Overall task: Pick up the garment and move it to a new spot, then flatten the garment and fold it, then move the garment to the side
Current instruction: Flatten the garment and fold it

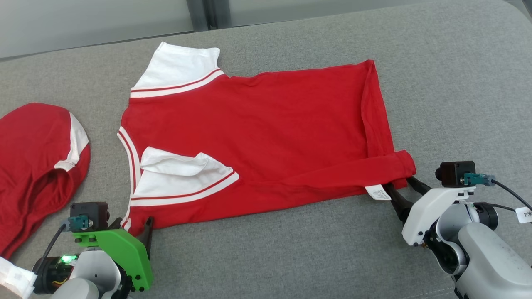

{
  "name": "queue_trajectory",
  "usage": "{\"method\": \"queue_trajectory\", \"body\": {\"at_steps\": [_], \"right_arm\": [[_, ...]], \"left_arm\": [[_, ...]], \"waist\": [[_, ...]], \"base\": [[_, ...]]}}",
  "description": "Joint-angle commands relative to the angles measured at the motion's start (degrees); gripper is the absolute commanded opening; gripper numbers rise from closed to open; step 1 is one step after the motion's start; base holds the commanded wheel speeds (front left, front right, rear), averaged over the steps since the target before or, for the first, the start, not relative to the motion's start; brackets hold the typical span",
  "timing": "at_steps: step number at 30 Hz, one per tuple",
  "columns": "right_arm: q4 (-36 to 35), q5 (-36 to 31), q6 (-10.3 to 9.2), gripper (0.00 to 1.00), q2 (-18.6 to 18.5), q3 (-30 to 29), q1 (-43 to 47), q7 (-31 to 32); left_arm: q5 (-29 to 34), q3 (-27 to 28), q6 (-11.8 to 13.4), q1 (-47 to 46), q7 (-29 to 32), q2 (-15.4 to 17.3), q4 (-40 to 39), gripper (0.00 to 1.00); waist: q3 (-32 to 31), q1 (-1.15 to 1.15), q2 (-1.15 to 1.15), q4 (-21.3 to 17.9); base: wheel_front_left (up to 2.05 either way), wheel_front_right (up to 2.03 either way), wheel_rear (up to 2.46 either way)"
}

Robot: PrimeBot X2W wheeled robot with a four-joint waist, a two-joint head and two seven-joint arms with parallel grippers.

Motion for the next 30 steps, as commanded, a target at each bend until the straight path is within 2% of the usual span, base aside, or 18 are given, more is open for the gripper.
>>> {"method": "queue_trajectory", "body": {"at_steps": [1, 2, 3, 4, 5, 6, 19, 26, 30], "right_arm": [[0.1, 0.2, 0.03, 0.94, 0.4, 0.1, -0.3, 0.7], [-0.1, 0.2, 0.03, 0.73, 0.5, 0.1, -0.4, 0.9], [-0.3, 0.2, 0.04, 0.55, 0.5, 0.1, -0.4, 1.1], [-0.4, 0.2, 0.03, 0.4, 0.5, 0.1, -0.5, 1.1], [-0.6, 0.2, 0.03, 0.16, 0.4, 0.1, -0.5, 1.3], [-0.8, 0.2, 0.03, 0.0, 0.4, 0.2, -0.5, 1.4], [-2.3, 1.3, 0.03, 0.0, -0.5, -0.2, 1.6, 2.6], [-3.7, 2.7, 0.03, 0.0, -1.0, -0.2, 3.0, 4.2], [-4.9, 4.1, 0.03, 0.0, -2.5, -0.6, 4.8, 6.2]], "left_arm": [[-0.6, 0.0, 0.2, -0.4, 0.3, 0.1, -0.1, 0.96], [-0.8, -0.1, 0.1, -0.5, 0.4, 0.0, -0.1, 0.79], [-0.9, -0.1, -0.1, -0.5, 0.5, -0.1, 0.0, 0.58], [-1.0, -0.1, -0.2, -0.6, 0.4, -0.1, 0.1, 0.43], [-1.0, -0.2, -0.3, -0.7, 0.4, -0.1, 0.1, 0.29], [-1.1, -0.2, -0.4, -0.8, 0.4, -0.2, 0.2, 0.0], [-2.8, -0.5, -1.9, 1.8, 1.0, 0.6, 0.0, 0.0], [-3.4, -0.2, -1.7, 3.1, 1.0, 1.3, -0.9, 0.0], [-4.3, -0.1, -1.4, 4.7, 1.8, 2.2, -2.1, 0.0]], "waist": [[0.0, 0.0, 0.0, 0.0], [0.0, 0.0, 0.0, 0.0], [-0.1, 0.0, 0.0, 0.1], [-0.1, 0.0, 0.0, 0.1], [-0.2, 0.0, 0.0, 0.1], [-0.2, 0.0, 0.0, 0.1], [-3.4, 0.0, 0.0, 0.0], [-4.3, 0.0, 0.0, -0.1], [-5.6, 0.0, 0.0, 0.1]], "base": [[0.0, 0.0, 0.0], [0.0, 0.0, 0.0], [0.0, 0.0, 0.0], [0.0, 0.0, 0.0], [0.0, 0.0, 0.0], [0.0, 0.0, 0.0], [0.0, 0.0, 0.0], [0.0, 0.0, 0.0], [0.0, 0.0, 0.0]]}}
